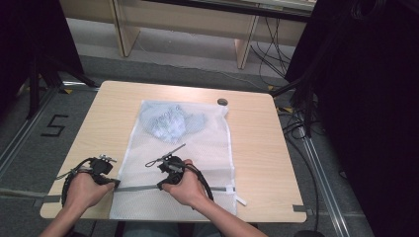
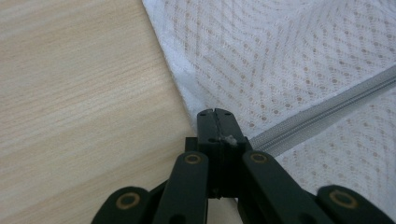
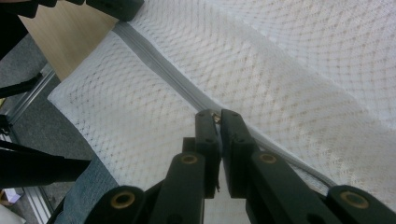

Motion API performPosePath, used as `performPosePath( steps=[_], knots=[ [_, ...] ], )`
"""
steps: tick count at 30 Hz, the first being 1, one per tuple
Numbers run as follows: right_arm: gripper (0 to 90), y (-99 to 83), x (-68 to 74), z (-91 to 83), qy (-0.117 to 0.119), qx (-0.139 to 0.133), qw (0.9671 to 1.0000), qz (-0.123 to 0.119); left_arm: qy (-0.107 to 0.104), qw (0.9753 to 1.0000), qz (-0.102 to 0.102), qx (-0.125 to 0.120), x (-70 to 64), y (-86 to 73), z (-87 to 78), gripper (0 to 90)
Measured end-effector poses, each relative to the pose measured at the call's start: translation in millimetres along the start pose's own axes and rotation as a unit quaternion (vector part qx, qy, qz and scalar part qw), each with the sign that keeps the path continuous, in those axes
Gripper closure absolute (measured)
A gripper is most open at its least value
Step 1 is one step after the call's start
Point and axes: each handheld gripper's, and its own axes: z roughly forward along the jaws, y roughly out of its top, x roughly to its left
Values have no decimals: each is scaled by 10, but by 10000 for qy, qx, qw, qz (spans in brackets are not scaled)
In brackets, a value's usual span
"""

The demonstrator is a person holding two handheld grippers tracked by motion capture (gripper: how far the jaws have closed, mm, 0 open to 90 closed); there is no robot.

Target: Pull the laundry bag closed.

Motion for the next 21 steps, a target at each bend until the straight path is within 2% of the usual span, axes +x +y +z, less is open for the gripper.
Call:
performPosePath(
  steps=[4, 5, 21],
  knots=[
    [870, -21, -13, -26, -5, 21, 9999, 102, 1, 10000, 3, -2, 0, 0, 0, 900],
    [870, -27, -20, -31, 14, 5, 9999, 115, -38, 9999, 105, 62, 11, 1, -12, 900],
    [870, -111, -115, -115, -1, -11, 9998, 217, -22, 9999, 121, 48, 7, 2, -12, 900]
  ],
)
